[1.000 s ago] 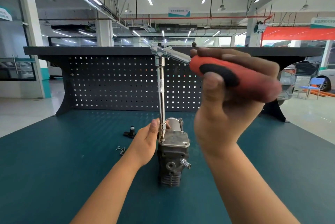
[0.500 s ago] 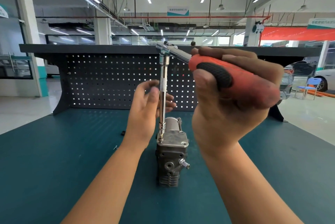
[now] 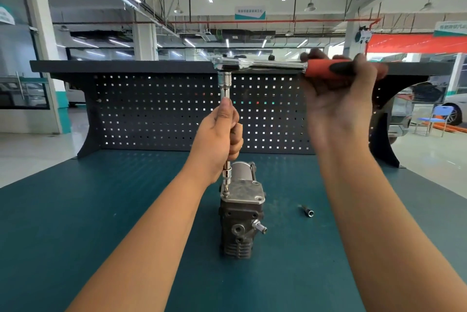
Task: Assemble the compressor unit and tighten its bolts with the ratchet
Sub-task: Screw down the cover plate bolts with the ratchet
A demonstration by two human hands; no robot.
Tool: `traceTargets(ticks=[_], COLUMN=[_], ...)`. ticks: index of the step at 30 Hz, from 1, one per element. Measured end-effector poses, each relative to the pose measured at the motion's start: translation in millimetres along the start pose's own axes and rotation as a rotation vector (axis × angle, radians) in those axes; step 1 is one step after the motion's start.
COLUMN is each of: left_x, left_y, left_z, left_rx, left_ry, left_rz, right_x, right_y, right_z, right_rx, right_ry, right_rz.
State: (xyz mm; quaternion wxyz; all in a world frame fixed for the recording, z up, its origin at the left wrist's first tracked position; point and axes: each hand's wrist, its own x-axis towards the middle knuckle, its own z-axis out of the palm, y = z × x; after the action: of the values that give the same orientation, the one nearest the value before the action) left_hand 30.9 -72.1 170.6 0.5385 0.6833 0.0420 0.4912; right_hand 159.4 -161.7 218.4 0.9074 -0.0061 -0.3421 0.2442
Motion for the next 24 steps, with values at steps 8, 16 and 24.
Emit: traceTargets(ticks=[8,16,24], left_x=[3.8,1.8,4.8], left_y=[2.7,-8.3,-2.8], left_z=[4.3,15.5,15.6], left_rx=[0.020,0.295,0.345], left_ry=[-0.132,0.217,0.359], left_rz=[-0.080,0.048,0.070], right_x=[0.8,-41.2,-55.7], right_y=[-10.7,8.1,15.9], right_z=[4.5,42.5,57.0], right_rx=[0.333,-0.261,-0.427], right_ry=[-0.051,-0.214,-0.391], right_rz=[0.114,-0.344,-0.426])
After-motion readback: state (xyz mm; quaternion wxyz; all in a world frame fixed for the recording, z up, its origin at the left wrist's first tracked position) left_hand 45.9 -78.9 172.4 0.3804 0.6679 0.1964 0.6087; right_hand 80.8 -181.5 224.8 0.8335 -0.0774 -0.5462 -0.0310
